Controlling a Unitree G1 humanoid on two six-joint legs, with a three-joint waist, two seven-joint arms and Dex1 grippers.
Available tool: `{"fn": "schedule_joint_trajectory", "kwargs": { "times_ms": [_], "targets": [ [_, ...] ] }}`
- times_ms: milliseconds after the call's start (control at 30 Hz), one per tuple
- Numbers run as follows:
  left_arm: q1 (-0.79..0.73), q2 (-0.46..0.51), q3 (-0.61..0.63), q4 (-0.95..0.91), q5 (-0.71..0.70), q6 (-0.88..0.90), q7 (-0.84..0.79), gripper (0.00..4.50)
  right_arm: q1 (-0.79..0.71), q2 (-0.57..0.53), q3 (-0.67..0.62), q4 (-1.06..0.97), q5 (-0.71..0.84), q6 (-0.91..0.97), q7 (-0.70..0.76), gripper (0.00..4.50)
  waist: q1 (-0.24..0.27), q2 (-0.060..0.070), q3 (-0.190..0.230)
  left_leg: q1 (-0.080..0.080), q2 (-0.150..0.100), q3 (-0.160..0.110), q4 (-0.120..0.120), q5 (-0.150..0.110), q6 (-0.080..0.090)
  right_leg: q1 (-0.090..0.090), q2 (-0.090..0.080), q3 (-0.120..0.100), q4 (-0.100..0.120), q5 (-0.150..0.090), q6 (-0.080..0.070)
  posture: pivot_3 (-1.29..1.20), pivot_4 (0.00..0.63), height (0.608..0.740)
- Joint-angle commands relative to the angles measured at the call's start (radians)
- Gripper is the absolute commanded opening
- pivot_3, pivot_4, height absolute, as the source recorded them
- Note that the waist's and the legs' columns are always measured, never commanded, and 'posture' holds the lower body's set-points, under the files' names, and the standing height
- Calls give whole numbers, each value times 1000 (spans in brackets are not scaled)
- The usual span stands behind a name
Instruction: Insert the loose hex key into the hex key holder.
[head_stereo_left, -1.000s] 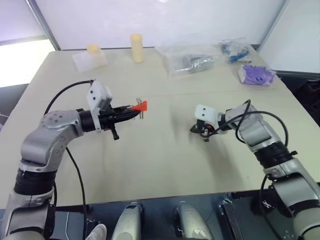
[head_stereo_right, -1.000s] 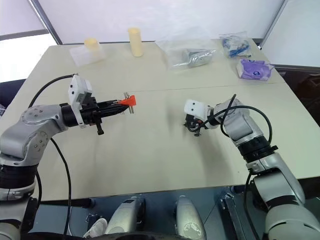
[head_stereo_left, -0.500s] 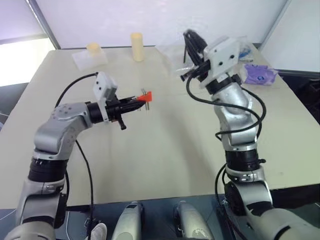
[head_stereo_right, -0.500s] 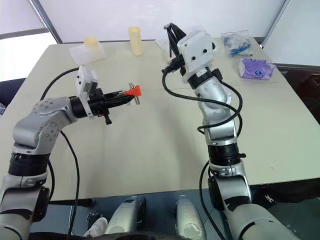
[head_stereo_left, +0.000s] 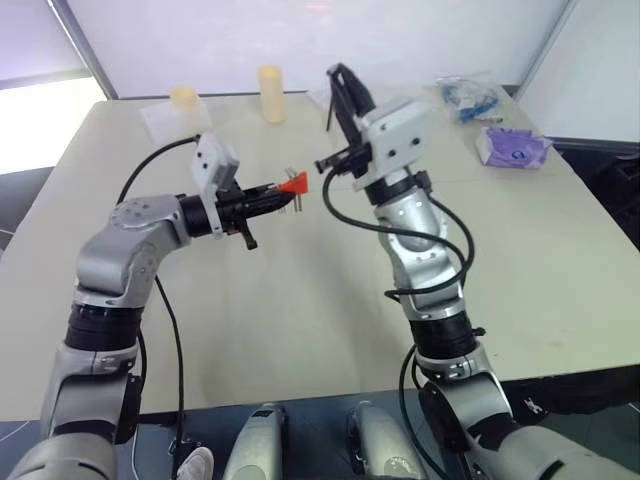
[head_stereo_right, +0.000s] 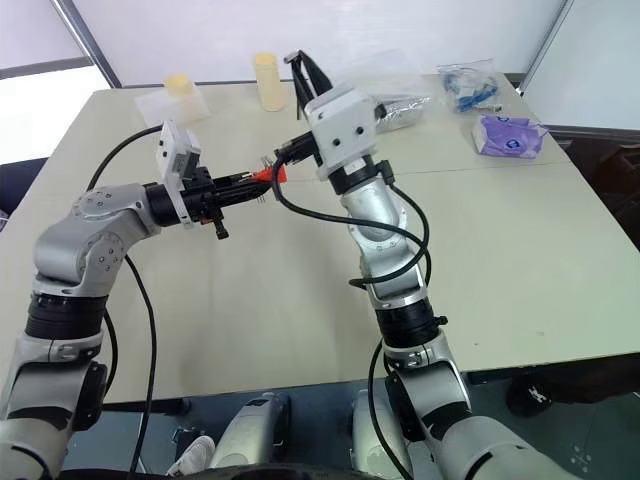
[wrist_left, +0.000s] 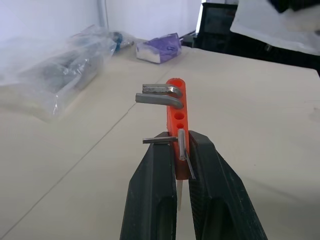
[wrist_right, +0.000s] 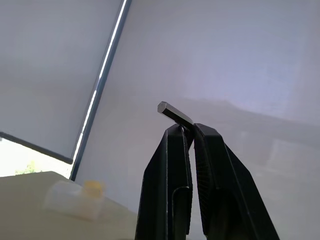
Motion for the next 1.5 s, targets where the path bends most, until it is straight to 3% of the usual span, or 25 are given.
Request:
{"fn": "schedule_joint_trajectory", "kwargs": {
  "times_ms": [33,1500],
  "targets": [
    [-30,13,37,-31,-16,0,5,0,18,10,36,-6,-3,-49,16,43,0,0,0,0,0,0,0,0,0,0,0,0,0,0,0,0,150,740],
    [-19,1,27,-51,-25,-15,16,0,26,-29,42,-14,-19,-39,47,43,0,0,0,0,0,0,0,0,0,0,0,0,0,0,0,0,150,740]
  ]
}}
